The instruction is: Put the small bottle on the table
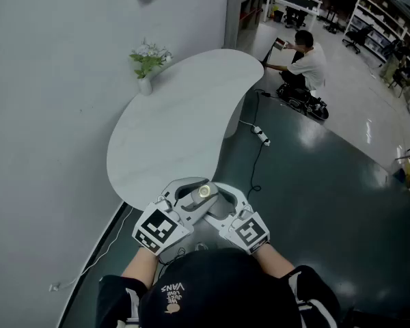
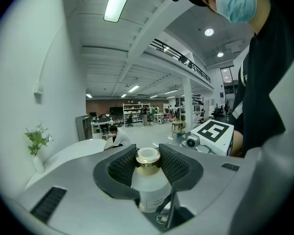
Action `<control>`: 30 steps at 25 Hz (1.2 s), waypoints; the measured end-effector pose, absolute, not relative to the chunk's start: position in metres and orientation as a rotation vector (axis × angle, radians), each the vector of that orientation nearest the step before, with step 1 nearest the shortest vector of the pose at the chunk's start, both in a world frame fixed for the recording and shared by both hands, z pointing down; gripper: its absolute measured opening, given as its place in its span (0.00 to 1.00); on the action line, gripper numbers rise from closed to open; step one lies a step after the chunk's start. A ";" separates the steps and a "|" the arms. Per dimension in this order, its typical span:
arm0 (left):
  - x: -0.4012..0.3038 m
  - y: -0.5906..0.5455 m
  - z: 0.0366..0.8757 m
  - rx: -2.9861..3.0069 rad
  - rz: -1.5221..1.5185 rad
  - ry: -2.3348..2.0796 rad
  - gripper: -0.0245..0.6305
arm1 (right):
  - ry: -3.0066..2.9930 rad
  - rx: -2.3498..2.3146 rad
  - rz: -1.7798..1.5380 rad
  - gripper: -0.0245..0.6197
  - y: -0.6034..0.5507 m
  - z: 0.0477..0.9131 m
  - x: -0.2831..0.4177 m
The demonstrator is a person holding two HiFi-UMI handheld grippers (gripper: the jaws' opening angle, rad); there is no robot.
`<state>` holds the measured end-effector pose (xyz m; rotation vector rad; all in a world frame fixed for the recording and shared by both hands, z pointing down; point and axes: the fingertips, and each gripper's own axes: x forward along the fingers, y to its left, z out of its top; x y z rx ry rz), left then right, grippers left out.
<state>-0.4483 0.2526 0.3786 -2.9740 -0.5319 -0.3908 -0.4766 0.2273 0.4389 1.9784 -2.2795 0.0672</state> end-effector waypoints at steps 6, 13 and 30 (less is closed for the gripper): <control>-0.437 0.235 0.383 -2.989 -0.385 -0.526 0.28 | -2.294 1.981 0.112 0.46 0.211 0.442 -0.466; -0.392 0.222 0.391 -3.004 -0.408 -0.484 0.28 | -2.344 1.945 0.133 0.46 0.200 0.450 -0.423; -0.175 0.220 0.406 -3.052 -0.382 -0.330 0.28 | -2.435 1.793 0.147 0.46 0.202 0.465 -0.207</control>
